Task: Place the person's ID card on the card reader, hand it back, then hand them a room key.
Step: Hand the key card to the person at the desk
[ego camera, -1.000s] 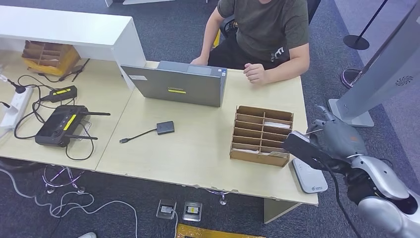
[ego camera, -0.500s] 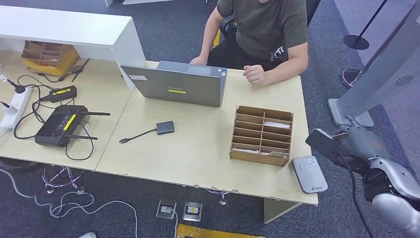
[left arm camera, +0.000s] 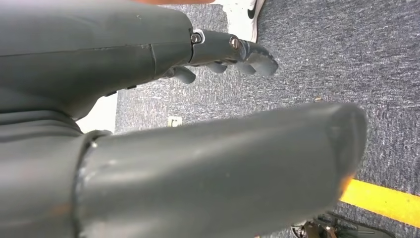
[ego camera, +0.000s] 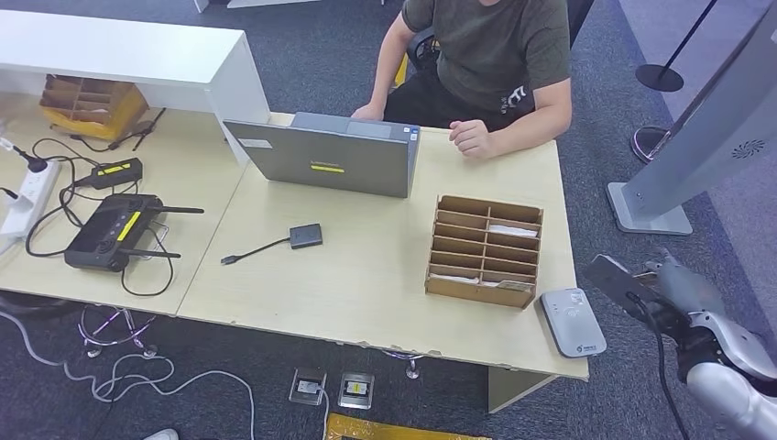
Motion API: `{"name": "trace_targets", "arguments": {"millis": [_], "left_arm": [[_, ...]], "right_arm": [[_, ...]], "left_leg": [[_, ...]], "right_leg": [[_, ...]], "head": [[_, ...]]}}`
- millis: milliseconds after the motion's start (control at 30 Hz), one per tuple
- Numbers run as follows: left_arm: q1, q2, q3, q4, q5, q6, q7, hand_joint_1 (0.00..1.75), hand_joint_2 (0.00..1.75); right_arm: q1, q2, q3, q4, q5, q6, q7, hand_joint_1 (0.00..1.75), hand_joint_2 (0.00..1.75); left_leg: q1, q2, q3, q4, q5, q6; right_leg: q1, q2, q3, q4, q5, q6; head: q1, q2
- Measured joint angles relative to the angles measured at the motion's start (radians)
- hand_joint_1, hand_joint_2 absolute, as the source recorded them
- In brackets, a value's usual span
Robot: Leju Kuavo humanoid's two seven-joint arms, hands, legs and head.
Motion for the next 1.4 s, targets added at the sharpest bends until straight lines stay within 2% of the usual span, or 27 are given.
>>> {"name": "trace_targets", "arguments": {"millis": [533, 1400], "left_arm": [[-0.002, 0.000, 0.000, 0.000, -0.008, -0.001, 0.000, 0.00, 0.00], [-0.007, 0.001, 0.000, 0.000, -0.008, -0.002, 0.003, 0.00, 0.00]], "right_arm": [[0.066, 0.049, -0.010, 0.117, -0.021, -0.020, -0.014, 1.75, 1.75], [0.112, 0.091, -0.012, 0.137, 0.004, -0.015, -0.039, 1.75, 1.75]], "left_leg": [[0.000, 0.000, 0.000, 0.000, 0.000, 0.000], [0.000, 0.001, 0.001, 0.000, 0.000, 0.000]], "right_leg": [[0.000, 0.000, 0.000, 0.000, 0.000, 0.000], [0.000, 0.001, 0.000, 0.000, 0.000, 0.000]], "head": [[0.000, 0.000], [0.000, 0.000]]}}
